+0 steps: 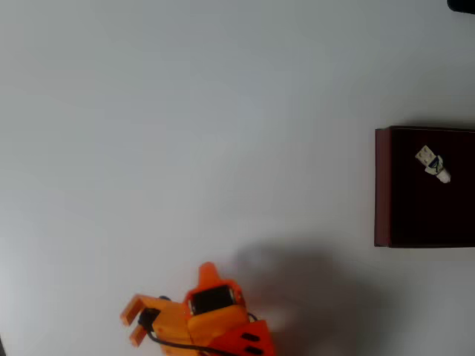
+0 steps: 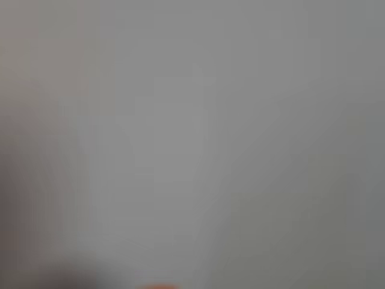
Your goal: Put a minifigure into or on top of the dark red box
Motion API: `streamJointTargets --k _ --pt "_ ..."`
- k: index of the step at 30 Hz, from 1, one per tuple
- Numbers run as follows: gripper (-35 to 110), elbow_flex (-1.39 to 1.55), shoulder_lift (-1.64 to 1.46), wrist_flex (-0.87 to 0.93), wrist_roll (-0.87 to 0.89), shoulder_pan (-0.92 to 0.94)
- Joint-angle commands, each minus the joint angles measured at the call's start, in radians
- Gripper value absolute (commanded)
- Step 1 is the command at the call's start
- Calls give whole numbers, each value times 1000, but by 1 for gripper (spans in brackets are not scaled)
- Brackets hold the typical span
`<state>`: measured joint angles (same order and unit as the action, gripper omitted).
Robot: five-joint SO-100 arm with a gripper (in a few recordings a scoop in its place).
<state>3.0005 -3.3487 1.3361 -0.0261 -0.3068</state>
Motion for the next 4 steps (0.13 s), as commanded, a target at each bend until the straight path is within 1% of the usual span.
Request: streamJointTargets --k 1,4 --pt "0 5 -6 11 -17 -8" --pt "0 5 -6 11 -17 -8"
